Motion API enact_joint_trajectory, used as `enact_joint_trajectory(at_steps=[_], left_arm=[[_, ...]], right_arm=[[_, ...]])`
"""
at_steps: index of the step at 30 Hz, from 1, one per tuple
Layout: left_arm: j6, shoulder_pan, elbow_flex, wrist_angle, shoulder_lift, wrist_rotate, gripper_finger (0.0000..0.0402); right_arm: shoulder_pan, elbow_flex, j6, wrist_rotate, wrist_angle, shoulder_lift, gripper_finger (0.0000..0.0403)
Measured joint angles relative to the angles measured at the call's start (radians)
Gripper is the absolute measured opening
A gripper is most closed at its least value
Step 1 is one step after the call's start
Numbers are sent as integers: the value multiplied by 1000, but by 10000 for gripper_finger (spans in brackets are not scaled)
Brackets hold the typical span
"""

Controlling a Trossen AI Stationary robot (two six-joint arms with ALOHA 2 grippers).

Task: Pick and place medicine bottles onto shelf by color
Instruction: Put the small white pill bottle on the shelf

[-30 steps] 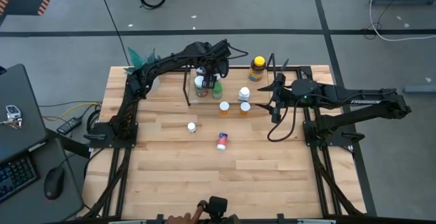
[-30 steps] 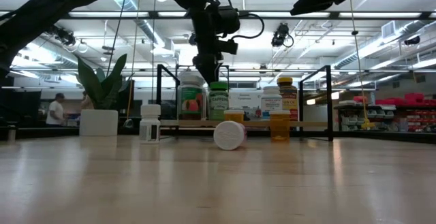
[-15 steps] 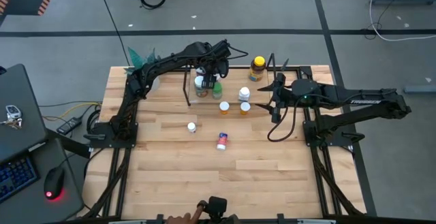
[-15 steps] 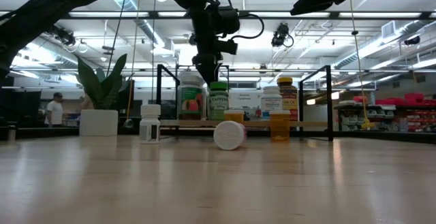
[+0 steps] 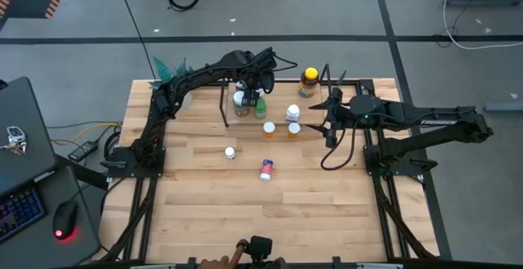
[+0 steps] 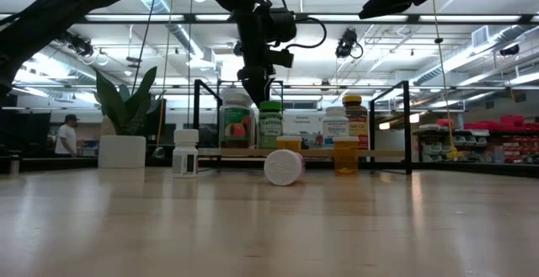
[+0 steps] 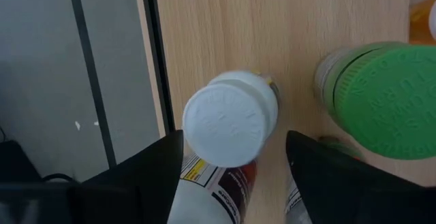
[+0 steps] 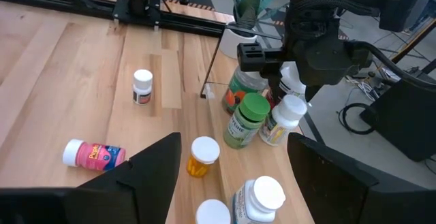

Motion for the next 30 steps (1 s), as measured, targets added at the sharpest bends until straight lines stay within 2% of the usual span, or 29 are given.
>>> enact_joint_trajectory(at_steps=[15, 23, 30], left_arm=[[13, -18, 3, -2, -15, -38, 245], [10, -59, 68, -23, -15, -78, 226], [-54, -95, 204, -31, -16, -99, 193]], right_arm=[[0, 0, 0, 0, 0, 0, 275], [0, 0, 0, 0, -2, 0, 275], [0, 0, 5, 0, -33, 0, 275]])
